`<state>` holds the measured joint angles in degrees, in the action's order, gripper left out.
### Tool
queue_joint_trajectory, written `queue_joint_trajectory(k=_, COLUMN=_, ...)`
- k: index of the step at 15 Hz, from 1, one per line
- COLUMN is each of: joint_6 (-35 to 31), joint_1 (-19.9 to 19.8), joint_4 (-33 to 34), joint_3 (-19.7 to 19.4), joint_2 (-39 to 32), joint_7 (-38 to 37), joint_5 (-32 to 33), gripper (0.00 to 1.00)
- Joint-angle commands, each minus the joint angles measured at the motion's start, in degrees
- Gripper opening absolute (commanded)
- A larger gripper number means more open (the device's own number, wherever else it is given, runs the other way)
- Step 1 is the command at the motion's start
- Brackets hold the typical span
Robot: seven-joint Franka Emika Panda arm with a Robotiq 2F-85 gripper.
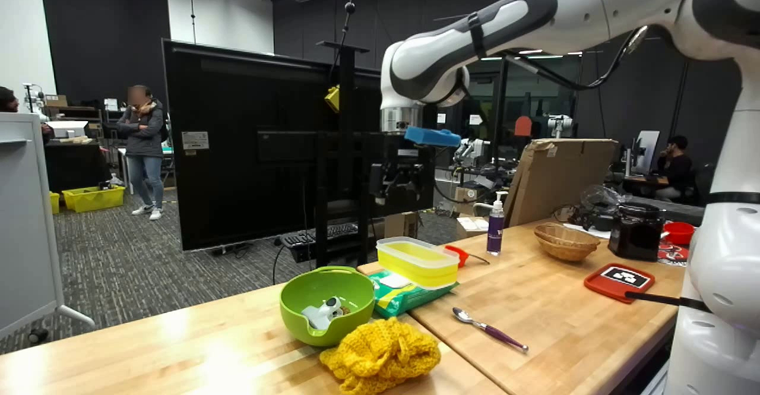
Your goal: Take the white clip out of the green bowl and place it to the right of the yellow knitted item
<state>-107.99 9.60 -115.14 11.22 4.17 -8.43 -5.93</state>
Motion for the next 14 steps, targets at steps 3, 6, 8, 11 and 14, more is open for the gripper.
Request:
queue_joint_trajectory(k=3, joint_6=-1.65, joint_1=1.98, joint_4=4.91, joint_3=1.45, joint_2=-5.78, joint_7=-11.46, joint_5=4.21, gripper=1.00)
queue_joint_trajectory(k=6, joint_6=-1.63, joint_1=2.67, joint_4=7.07, joint_3=1.66, joint_2=-8.01, joint_7=-14.11, joint_5=5.28, gripper=1.00)
queue_joint_trajectory(k=8, joint_6=-1.62, joint_1=2.52, joint_4=7.35, joint_3=1.50, joint_2=-8.05, joint_7=-14.20, joint_5=5.29, gripper=1.00)
queue_joint_trajectory(k=11, joint_6=-1.61, joint_1=2.47, joint_4=7.49, joint_3=1.49, joint_2=-8.06, joint_7=-14.24, joint_5=5.29, gripper=1.00)
queue_joint_trajectory(k=14, joint_6=-0.74, joint_1=2.29, joint_4=7.84, joint_3=1.19, joint_2=-8.51, joint_7=-14.60, joint_5=6.07, gripper=1.00)
